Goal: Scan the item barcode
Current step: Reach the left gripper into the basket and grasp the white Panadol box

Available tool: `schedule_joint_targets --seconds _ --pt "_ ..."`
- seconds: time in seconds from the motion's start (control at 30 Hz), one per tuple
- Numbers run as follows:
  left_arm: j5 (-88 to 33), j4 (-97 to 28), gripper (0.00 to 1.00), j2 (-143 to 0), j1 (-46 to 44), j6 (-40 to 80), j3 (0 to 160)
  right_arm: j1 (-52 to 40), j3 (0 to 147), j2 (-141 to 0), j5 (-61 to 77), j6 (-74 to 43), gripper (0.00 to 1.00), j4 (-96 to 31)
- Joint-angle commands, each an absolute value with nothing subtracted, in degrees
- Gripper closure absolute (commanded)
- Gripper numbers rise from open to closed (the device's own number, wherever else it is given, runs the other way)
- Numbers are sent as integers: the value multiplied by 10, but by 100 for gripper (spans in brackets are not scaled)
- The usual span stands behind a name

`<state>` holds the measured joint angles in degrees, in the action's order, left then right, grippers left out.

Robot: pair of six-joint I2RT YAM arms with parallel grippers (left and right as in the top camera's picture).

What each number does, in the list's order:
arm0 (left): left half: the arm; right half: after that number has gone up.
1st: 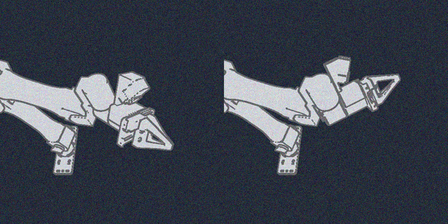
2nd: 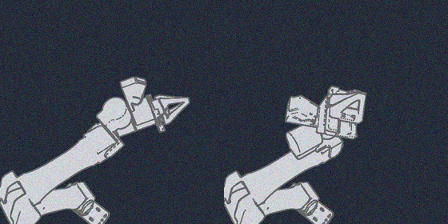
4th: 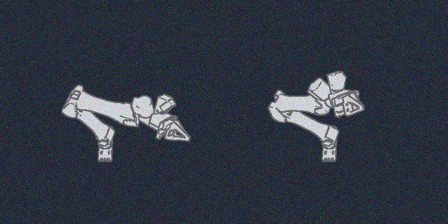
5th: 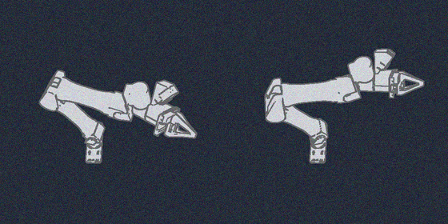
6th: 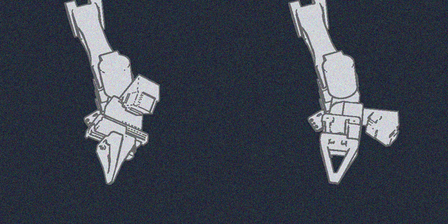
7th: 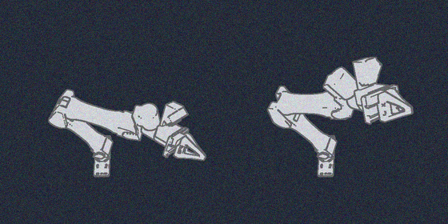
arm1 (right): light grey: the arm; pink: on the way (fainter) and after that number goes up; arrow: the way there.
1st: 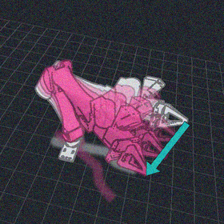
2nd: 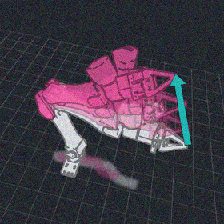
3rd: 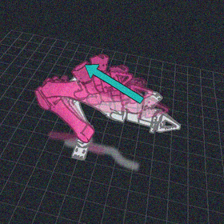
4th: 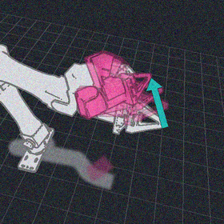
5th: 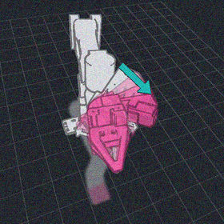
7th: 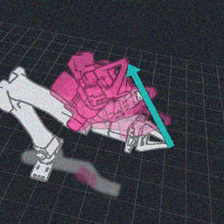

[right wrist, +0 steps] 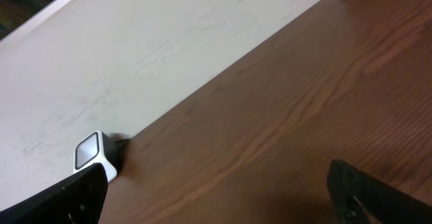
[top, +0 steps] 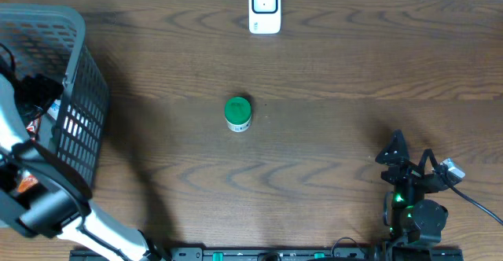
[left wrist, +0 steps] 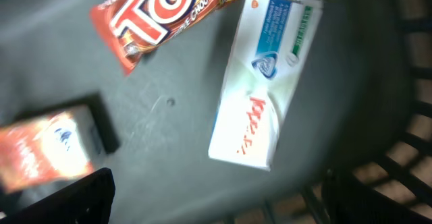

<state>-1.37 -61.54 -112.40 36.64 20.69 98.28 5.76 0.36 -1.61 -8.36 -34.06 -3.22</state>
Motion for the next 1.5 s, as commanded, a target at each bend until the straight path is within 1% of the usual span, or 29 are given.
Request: schedule_joint_targets --seconds 0.0,0.3,0.47,0.6,0.67,0.8,0.83,0.87,0.97,1.07,1.17,1.47 --pt "-11 -603 3 -1163 361 175 980 65 3 -14 -83 -336 1 -35" --pt "-8 -548 2 -1235 326 171 980 65 3 -14 -83 -336 1 -35" --pt "-3 -542 2 -1272 324 202 980 65 3 -14 -83 -336 1 -35" --pt "8 -544 2 -1298 325 204 979 65 3 -14 -83 -336 1 -35" --pt "9 -545 5 -1308 325 204 979 65 3 -14 -83 -336 1 -35" --pt "9 -546 30 -1309 325 204 979 65 3 -14 -83 -336 1 -35" --pt "9 -548 35 -1307 325 204 979 65 3 -14 -83 -336 1 -35" --pt "9 -549 38 -1306 325 204 979 65 3 -14 -83 -336 1 -35" --pt "11 -561 38 -1301 325 204 980 65 3 -14 -83 -336 1 -35" --pt "11 -576 42 -1293 325 204 983 65 3 -14 -83 -336 1 -35" --pt "11 -591 43 -1272 325 204 987 65 3 -14 -83 -336 1 -35" --pt "41 -626 43 -1131 325 204 990 65 3 -14 -83 -336 1 -35"
